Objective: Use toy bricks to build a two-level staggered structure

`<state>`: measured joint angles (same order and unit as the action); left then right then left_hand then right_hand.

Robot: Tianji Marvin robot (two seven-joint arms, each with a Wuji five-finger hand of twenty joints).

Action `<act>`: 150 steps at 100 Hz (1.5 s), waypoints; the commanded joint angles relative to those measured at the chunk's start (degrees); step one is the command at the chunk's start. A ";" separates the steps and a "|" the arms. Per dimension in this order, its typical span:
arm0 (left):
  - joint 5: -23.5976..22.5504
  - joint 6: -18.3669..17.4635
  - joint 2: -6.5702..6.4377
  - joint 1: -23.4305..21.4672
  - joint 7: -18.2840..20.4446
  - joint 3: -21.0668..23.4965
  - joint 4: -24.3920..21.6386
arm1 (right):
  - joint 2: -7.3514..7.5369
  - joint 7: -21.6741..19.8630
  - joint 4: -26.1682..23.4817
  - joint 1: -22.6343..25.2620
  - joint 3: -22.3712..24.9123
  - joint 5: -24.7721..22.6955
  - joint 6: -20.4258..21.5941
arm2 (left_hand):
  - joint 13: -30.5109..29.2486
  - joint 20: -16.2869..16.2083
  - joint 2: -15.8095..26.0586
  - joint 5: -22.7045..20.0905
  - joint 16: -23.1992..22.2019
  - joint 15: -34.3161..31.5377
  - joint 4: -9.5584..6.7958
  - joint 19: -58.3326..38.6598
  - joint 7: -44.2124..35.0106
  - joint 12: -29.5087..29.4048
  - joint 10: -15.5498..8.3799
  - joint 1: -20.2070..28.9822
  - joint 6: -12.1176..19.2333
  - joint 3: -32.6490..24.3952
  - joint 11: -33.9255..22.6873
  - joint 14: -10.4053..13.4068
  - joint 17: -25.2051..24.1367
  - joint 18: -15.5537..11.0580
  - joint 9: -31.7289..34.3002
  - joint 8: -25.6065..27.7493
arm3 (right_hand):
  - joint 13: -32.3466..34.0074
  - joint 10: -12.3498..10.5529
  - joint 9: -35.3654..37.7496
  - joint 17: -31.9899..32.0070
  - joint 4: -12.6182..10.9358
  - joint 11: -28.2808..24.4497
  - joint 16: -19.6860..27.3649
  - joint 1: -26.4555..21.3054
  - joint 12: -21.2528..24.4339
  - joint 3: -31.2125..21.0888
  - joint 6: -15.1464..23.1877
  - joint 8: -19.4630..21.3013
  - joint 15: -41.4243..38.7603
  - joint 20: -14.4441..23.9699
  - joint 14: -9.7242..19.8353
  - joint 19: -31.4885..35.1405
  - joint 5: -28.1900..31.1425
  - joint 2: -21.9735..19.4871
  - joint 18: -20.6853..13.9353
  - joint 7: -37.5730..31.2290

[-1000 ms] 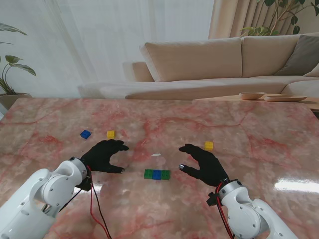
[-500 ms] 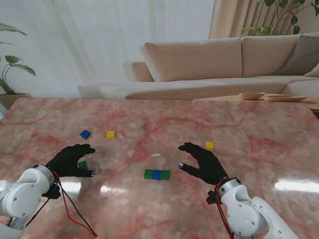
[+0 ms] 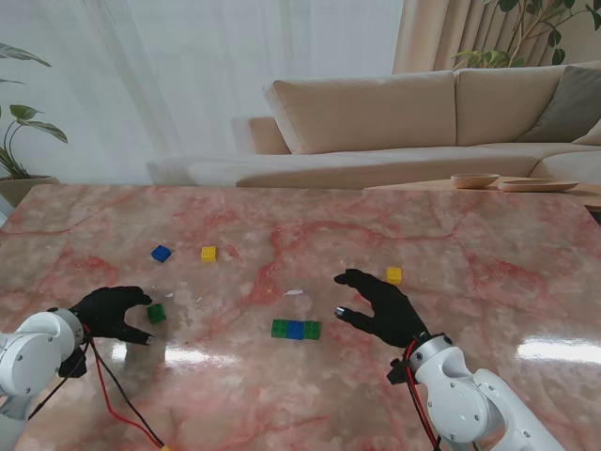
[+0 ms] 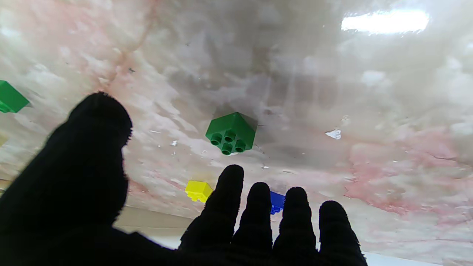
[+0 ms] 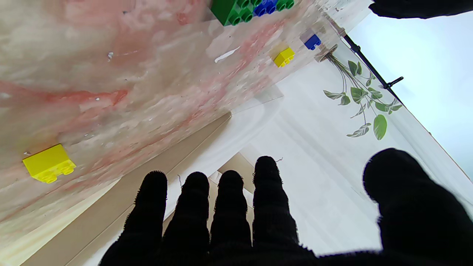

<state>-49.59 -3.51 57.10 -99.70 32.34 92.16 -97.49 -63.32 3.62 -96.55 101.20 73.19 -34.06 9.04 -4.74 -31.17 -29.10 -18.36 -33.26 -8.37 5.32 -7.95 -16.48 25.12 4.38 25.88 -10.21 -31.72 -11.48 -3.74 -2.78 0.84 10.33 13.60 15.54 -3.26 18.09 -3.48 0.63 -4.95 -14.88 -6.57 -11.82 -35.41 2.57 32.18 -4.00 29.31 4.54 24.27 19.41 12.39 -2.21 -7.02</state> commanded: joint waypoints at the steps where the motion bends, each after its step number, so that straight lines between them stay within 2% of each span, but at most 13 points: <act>1: -0.71 -0.31 -0.20 0.98 0.58 -0.80 1.07 | 0.04 -1.11 -0.26 0.42 0.08 0.23 -0.23 | 2.14 0.84 -0.36 -0.94 -0.74 -1.01 0.66 1.14 -0.96 1.04 0.47 -1.85 -0.34 1.45 -1.86 -1.76 -0.63 0.85 -0.39 0.93 | -2.13 0.10 -1.75 0.77 0.02 0.88 -0.51 0.52 0.06 -0.08 1.01 0.56 0.59 -0.21 1.54 -0.75 -1.94 -0.85 -0.80 1.38; 42: -4.87 -2.93 -1.02 7.06 3.43 -4.92 5.70 | 0.24 -2.36 -1.35 0.30 -0.13 0.25 -0.96 | 2.19 2.20 0.79 -1.28 -0.97 -0.92 0.31 1.70 -2.67 1.71 0.42 -1.61 -0.20 2.57 -2.66 -1.81 -0.47 0.79 -0.22 3.33 | -2.18 0.04 -1.69 0.82 0.03 0.84 -0.52 0.55 0.02 0.00 1.00 0.61 0.59 -0.14 1.54 -0.71 -1.89 -0.95 -0.76 1.38; 58: -4.93 -2.66 -1.10 8.11 3.51 -5.96 6.92 | 0.26 -2.47 -1.34 0.25 -0.17 0.21 -1.05 | 2.31 2.54 1.35 -1.56 -0.91 -0.67 0.14 1.81 -2.05 1.60 0.60 -1.42 -0.61 2.79 -2.50 -1.88 -0.46 0.80 -0.33 3.11 | -2.15 -0.02 -1.64 0.83 0.01 0.79 -0.54 0.51 -0.03 0.00 1.05 0.64 0.57 -0.11 1.55 -0.69 -1.89 -0.96 -0.76 1.38; 70: -5.17 -2.66 -1.01 8.30 2.59 -6.39 7.62 | 0.30 -2.64 -1.34 0.35 -0.07 0.22 -1.04 | 2.20 2.81 1.66 -1.77 -0.91 -0.61 -0.03 1.86 -2.23 1.66 0.17 -1.11 0.31 2.95 -2.61 -1.70 -0.43 0.77 -0.13 3.31 | -2.16 -0.02 -1.62 0.78 0.02 0.77 -0.54 0.52 -0.06 0.02 1.14 0.64 0.57 -0.08 1.61 -0.66 -1.92 -0.96 -0.72 1.39; 77: -6.12 -2.85 -0.96 8.37 1.82 -6.69 8.02 | 0.30 -2.67 -1.29 0.40 -0.05 0.34 -0.96 | 2.12 3.21 1.70 -1.14 -1.01 -0.79 -0.18 1.75 -6.05 1.99 -0.27 -0.94 1.59 2.89 -3.19 -1.50 -0.38 0.65 -0.07 6.40 | -2.20 0.00 -1.62 0.76 0.01 0.77 -0.54 0.47 -0.07 0.01 1.09 0.65 0.59 -0.07 1.61 -0.66 -1.90 -0.96 -0.77 1.39; 85: -7.74 -2.99 -0.82 8.39 0.20 -7.06 8.57 | 0.29 -2.67 -1.22 0.45 -0.01 0.43 -0.83 | 1.92 3.09 1.35 1.96 -1.20 -1.59 -0.10 1.33 -15.74 2.87 -0.68 -1.13 4.03 1.29 -4.47 -1.46 -0.45 0.51 0.10 15.31 | -2.23 0.01 -1.69 0.76 0.01 0.81 -0.53 0.47 -0.06 0.02 1.10 0.65 0.61 -0.07 1.57 -0.66 -1.90 -0.94 -0.70 1.40; 95: -8.87 -3.25 -0.77 8.50 -0.71 -7.39 9.20 | 0.28 -2.56 -1.17 0.55 0.09 0.38 -0.72 | 1.97 2.89 1.07 4.32 -1.01 -1.59 0.10 1.23 -21.87 3.04 -0.94 -1.54 5.90 0.18 -4.69 -1.34 -0.48 0.41 0.16 21.24 | -2.21 0.00 -1.65 0.76 0.01 0.80 -0.52 0.45 -0.07 0.00 1.07 0.66 0.60 -0.06 1.56 -0.65 -1.90 -0.93 -0.70 1.41; 125: -9.75 -3.51 -0.34 8.52 -6.48 -8.61 11.80 | 0.31 -2.58 -1.14 0.84 0.43 0.31 -0.44 | 1.04 1.49 -0.05 4.98 -1.45 -3.65 0.54 0.36 -30.19 4.13 -1.55 -1.99 9.17 -3.61 -7.70 -1.26 -0.66 0.36 1.46 29.09 | -2.19 -0.02 -1.68 0.73 0.01 0.81 -0.52 0.39 -0.07 -0.02 1.05 0.66 0.59 -0.06 1.57 -0.66 -1.92 -0.92 -0.77 1.44; 150: -10.46 -4.17 -0.10 8.75 -10.13 -9.49 13.24 | 0.30 -2.47 -1.01 0.81 0.50 0.22 -0.31 | -0.27 -0.74 -1.87 2.52 -1.28 -5.74 0.91 -0.70 -35.99 4.39 -2.25 -1.32 12.39 -9.22 -9.33 -1.25 -0.88 0.29 4.61 34.17 | -2.20 -0.05 -1.66 0.70 0.03 0.81 -0.51 0.44 -0.06 -0.01 1.02 0.66 0.59 -0.05 1.56 -0.66 -1.91 -0.90 -0.75 1.46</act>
<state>-59.70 -7.40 56.71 -90.79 23.19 83.17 -85.03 -63.00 1.82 -97.82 101.51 73.63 -34.00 8.81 -4.83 -30.43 -28.88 -15.52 -34.04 -12.41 5.32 -7.94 -50.56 28.85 2.82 25.88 0.41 -38.97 -19.60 -3.77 -2.78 0.86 13.48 46.07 15.54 -3.25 18.08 -3.45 0.63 -4.94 -14.88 -6.57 -11.82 -35.41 2.57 32.34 -4.00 29.31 4.54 24.27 19.40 12.17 -2.21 -7.01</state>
